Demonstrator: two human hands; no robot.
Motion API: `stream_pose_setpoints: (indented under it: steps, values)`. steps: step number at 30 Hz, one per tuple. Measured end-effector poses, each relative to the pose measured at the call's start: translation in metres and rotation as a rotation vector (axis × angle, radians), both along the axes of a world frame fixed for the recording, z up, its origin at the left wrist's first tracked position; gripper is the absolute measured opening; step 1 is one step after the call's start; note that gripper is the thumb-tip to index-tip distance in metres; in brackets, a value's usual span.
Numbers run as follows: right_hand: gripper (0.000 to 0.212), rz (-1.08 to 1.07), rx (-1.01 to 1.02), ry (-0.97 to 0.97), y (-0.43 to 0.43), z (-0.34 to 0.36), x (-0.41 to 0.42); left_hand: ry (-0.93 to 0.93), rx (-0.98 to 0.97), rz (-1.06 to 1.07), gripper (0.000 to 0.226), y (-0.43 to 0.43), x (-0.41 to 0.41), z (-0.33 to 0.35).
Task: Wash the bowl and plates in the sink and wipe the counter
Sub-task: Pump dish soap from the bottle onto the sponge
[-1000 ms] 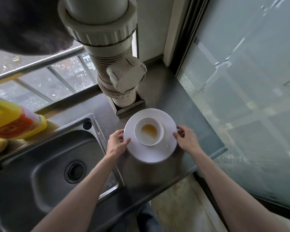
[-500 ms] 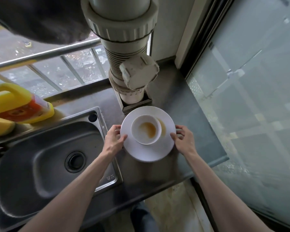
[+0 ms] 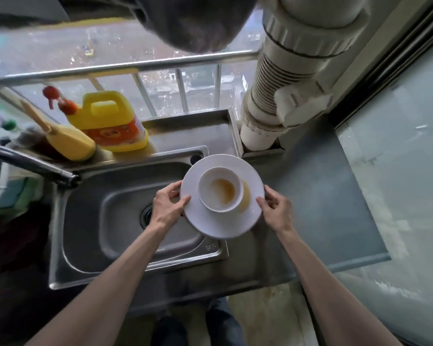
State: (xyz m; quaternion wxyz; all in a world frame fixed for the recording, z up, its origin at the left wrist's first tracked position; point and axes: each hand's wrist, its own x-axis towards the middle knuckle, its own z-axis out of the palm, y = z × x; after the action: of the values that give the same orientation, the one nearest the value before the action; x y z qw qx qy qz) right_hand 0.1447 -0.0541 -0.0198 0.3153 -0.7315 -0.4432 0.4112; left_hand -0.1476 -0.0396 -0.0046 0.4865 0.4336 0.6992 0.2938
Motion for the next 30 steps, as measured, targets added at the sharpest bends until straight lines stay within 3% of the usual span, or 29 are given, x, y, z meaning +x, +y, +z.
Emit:
stream_pose_setpoints:
  steps: [10,16,22,30]
  values:
    - [0.049,0.189,-0.026,0.053,0.001,-0.018,-0.132,0.036,-0.047,0.199,0.045,-0.054,-0.13,-0.003]
    - [0.029,0.295,-0.053,0.091,0.002,-0.031,-0.192,0.087,-0.093,0.225,0.048,-0.074,-0.186,-0.022]
    - [0.033,0.313,-0.075,0.086,0.009,-0.053,-0.229,0.126,-0.167,0.248,0.048,-0.074,-0.218,-0.064]
    - [0.042,0.287,-0.157,0.007,0.022,-0.09,-0.246,0.12,-0.294,0.238,0.067,-0.056,-0.223,-0.107]
